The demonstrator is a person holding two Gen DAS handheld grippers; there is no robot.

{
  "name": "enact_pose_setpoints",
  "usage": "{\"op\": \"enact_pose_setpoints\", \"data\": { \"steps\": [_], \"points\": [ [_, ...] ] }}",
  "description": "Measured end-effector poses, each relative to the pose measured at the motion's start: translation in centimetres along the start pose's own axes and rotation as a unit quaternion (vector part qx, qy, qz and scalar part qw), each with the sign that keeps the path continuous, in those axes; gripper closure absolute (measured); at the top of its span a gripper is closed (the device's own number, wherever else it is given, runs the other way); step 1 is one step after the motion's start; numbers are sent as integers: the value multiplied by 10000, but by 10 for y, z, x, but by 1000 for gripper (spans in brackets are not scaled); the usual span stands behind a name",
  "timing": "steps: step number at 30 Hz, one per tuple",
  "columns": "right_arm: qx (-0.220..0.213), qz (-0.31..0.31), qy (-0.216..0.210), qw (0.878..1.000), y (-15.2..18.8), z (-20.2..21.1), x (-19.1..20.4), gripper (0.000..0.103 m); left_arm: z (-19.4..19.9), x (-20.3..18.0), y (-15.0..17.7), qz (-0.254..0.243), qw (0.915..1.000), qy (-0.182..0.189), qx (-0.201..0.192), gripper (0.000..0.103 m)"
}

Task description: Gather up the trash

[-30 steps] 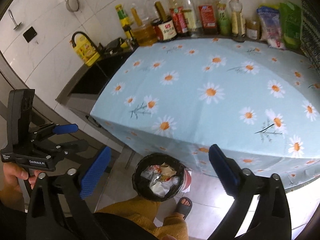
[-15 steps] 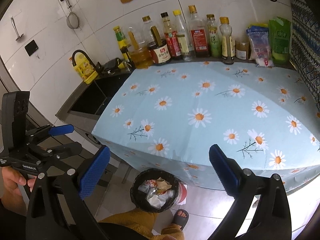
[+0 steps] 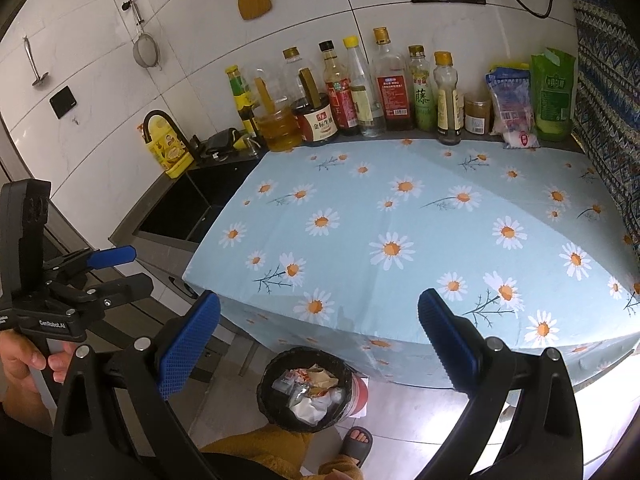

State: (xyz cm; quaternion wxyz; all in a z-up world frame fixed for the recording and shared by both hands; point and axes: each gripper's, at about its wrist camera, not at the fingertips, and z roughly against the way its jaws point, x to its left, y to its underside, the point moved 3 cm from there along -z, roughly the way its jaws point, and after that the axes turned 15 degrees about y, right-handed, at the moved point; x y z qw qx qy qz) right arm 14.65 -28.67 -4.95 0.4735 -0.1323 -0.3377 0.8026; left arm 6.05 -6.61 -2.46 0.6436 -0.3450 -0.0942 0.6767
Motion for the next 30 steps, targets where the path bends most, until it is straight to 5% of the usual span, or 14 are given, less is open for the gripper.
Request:
{"op": "enact_pose_setpoints", "data": {
  "steps": [30],
  "points": [
    [44, 9, -37, 10000, -2, -4, 3, 5, -5, -5, 4, 11, 9999, -26, 134, 7]
  ]
}}
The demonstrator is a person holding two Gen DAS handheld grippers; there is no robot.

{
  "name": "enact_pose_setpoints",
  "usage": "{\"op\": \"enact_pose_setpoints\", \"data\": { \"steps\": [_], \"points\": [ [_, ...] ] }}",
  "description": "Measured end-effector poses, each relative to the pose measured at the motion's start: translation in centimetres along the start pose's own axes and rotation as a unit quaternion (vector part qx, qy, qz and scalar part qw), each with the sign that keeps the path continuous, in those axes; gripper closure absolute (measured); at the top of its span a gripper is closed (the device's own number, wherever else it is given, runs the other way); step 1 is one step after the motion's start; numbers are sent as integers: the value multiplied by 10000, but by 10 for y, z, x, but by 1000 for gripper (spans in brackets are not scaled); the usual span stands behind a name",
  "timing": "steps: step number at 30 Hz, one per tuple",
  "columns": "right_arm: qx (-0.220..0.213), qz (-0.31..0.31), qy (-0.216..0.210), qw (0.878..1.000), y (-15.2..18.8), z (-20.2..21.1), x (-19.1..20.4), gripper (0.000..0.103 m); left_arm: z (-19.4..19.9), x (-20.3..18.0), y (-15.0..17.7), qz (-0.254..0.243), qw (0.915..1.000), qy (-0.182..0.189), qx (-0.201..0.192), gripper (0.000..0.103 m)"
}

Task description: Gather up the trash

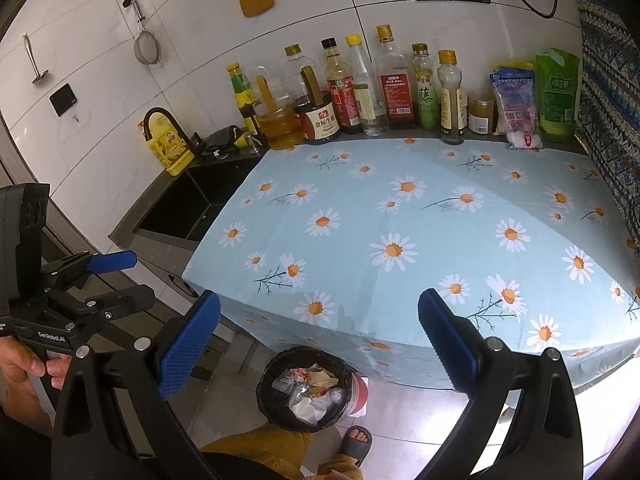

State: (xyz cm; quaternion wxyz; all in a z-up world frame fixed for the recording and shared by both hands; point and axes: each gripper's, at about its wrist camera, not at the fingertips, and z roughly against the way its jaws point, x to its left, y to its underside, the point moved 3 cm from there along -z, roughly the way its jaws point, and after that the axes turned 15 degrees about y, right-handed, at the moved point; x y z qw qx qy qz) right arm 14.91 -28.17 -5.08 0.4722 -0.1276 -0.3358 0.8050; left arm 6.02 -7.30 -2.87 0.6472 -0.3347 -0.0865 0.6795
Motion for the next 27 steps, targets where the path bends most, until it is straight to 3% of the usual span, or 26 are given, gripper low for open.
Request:
{"op": "enact_pose_setpoints", "data": {
  "steps": [27],
  "points": [
    [41, 92, -33, 9999, -5, -6, 7, 5, 1, 10, 4, 151, 9998, -145, -9, 7]
  ]
}}
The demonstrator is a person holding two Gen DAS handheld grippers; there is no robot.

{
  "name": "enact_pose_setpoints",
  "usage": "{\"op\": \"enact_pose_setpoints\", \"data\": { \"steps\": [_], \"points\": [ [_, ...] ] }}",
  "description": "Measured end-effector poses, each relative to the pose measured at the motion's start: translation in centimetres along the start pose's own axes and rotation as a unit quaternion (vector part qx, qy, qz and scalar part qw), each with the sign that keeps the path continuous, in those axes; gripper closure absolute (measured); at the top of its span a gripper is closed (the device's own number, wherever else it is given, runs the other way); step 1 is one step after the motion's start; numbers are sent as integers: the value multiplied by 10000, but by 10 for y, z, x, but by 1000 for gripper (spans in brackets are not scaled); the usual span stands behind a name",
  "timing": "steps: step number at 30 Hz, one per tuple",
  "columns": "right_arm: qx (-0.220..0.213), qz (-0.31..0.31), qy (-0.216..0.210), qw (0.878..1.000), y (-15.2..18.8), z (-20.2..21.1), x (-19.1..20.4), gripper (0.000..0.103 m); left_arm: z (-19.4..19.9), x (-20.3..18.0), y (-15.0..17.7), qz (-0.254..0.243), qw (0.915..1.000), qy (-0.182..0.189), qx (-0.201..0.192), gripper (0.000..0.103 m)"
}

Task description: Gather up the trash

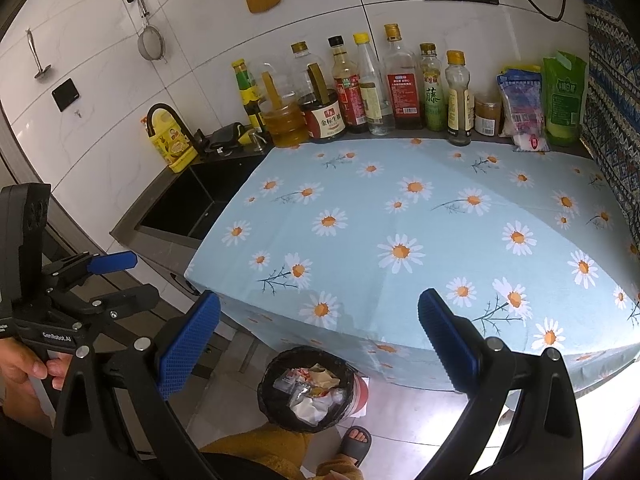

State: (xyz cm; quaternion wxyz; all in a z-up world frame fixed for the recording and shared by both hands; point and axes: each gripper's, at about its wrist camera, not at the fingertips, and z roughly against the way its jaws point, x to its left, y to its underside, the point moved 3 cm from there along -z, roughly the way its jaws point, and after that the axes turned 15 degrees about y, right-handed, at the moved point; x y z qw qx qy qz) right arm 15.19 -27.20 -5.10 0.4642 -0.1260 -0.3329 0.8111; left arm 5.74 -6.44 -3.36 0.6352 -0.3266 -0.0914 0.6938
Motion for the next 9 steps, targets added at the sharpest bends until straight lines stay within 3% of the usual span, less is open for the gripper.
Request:
{"op": "enact_pose_setpoints", "data": {
  "steps": [9],
  "points": [
    [-7, -32, 65, 10000, 5, 1, 0, 5, 0, 0, 0, 50, 10000, 75, -4, 7]
  ]
}}
